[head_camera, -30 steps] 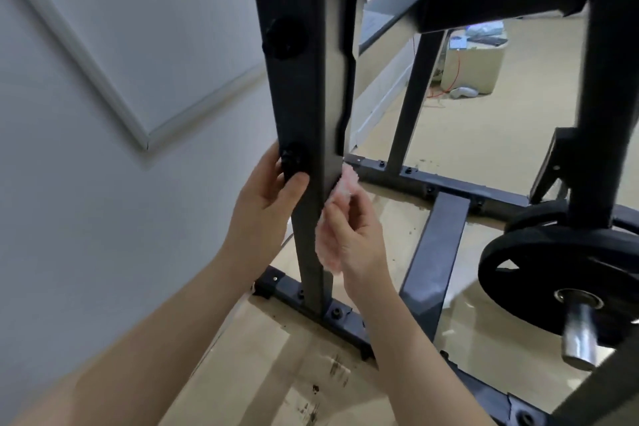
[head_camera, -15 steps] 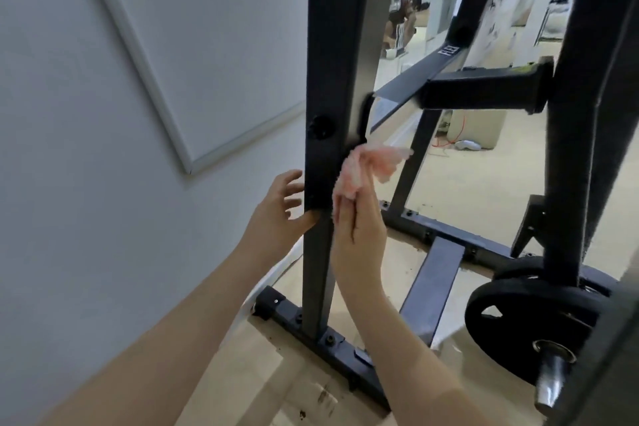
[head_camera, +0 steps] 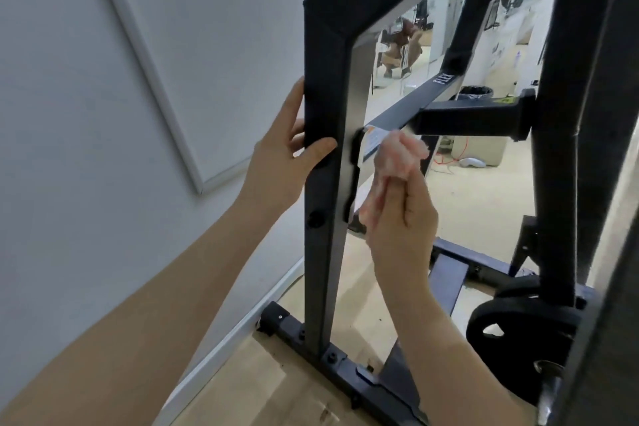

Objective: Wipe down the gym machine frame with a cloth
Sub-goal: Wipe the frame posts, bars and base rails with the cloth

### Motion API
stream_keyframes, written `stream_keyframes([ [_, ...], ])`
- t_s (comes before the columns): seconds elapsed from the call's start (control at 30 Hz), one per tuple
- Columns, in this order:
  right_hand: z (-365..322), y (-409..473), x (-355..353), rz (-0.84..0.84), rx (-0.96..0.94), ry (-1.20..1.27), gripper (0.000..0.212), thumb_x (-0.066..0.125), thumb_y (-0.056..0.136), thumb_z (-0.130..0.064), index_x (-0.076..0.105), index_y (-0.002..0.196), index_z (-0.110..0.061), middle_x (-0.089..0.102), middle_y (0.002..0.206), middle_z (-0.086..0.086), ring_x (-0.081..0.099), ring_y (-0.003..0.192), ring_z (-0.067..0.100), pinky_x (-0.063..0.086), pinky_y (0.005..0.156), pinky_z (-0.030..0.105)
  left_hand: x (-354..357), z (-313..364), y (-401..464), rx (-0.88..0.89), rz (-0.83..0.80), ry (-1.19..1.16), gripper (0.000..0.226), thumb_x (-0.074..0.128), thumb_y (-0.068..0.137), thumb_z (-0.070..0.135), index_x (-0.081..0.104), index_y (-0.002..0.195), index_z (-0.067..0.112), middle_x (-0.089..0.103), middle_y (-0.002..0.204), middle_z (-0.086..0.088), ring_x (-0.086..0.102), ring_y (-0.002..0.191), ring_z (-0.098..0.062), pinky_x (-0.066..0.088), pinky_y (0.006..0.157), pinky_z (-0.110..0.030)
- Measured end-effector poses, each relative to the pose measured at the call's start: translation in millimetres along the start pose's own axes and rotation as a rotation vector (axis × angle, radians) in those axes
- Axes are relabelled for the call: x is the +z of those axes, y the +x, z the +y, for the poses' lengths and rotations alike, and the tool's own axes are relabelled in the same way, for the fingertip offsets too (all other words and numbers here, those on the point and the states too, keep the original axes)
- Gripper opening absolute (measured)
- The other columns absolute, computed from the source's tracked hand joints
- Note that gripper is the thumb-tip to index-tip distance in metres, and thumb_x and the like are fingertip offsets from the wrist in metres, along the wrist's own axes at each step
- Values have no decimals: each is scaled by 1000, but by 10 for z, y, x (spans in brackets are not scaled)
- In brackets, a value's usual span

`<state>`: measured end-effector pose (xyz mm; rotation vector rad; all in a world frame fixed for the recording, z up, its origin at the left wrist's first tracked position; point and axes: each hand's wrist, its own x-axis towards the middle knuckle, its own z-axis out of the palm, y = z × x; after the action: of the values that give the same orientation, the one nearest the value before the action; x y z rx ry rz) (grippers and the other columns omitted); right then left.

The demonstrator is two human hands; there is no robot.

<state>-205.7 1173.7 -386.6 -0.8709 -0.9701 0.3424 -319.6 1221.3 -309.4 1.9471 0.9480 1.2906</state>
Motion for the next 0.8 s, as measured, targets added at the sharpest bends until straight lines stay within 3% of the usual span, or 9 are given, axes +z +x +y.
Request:
stream_keyframes([
  [0.17, -281, 634, 400, -211, 64, 19, 25, 32, 95, -39, 45, 113, -29, 51, 75, 0, 51, 66, 15, 43, 59, 33, -67, 58, 38, -53, -22, 7, 69, 62, 87, 5, 34, 140, 38, 67, 115, 0, 66, 100, -18, 53, 92, -44],
  [0.23, -146, 706, 430, -299, 66, 12, 40, 30, 91, -52, 34, 127, -36, 56, 95, 0, 57, 88, 18, 50, 77, 38, -49, 81, 46, -50, -26, 16, 68, 62, 87, 6, 33, 142, 34, 65, 118, -2, 66, 101, -21, 53, 91, -46],
  [0.33, -4, 668, 307, -405, 110, -96, 55, 32, 93, -55, 27, 142, -31, 52, 124, -11, 50, 121, 15, 42, 105, 44, -39, 78, 53, -38, -28, 24, 65, 61, 88, 7, 34, 139, 38, 64, 119, -1, 65, 102, -21, 52, 92, -44],
  [0.43, -17, 765, 276, -424, 162, -20, 38, 35, 102, -36, 36, 135, -18, 59, 117, -1, 57, 110, 9, 48, 98, 32, -31, 53, 40, -42, -22, 15, 64, 60, 89, 8, 32, 134, 43, 63, 122, 0, 64, 106, -21, 51, 94, -43],
  [0.5, -99, 833, 301, -422, 108, 18, 27, 37, 99, -35, 34, 125, -28, 57, 112, -8, 57, 105, 4, 48, 91, 24, -35, 32, 44, -55, -27, 11, 66, 61, 89, 10, 31, 138, 42, 63, 123, 0, 63, 108, -21, 50, 95, -45],
  [0.57, -85, 821, 296, -435, 88, 32, 36, 39, 93, -38, 30, 128, -31, 54, 119, -10, 54, 111, 4, 48, 92, 21, -37, 19, 46, -60, -26, 15, 67, 61, 89, 11, 30, 142, 39, 62, 125, 1, 63, 109, -21, 50, 96, -45],
  [0.67, 30, 648, 215, -445, 138, -46, 50, 45, 92, -38, 34, 137, -18, 55, 126, 0, 56, 113, 8, 50, 91, 24, -23, 25, 45, -59, -28, 16, 67, 61, 90, 14, 29, 145, 34, 60, 128, 0, 62, 110, -22, 50, 96, -47],
  [0.73, -41, 677, 210, -416, 159, -50, 43, 48, 95, -35, 39, 133, -17, 60, 117, -1, 59, 106, 10, 52, 89, 27, -30, 34, 45, -52, -31, 20, 67, 60, 90, 13, 28, 145, 34, 60, 128, 1, 62, 110, -21, 50, 95, -46],
  [0.8, -212, 849, 243, -384, 111, -19, 23, 49, 98, -31, 44, 118, -19, 63, 89, -10, 63, 83, 5, 51, 75, 22, -34, 16, 60, -59, -39, 0, 69, 61, 90, 11, 29, 145, 36, 60, 126, 1, 63, 108, -21, 51, 95, -45],
])
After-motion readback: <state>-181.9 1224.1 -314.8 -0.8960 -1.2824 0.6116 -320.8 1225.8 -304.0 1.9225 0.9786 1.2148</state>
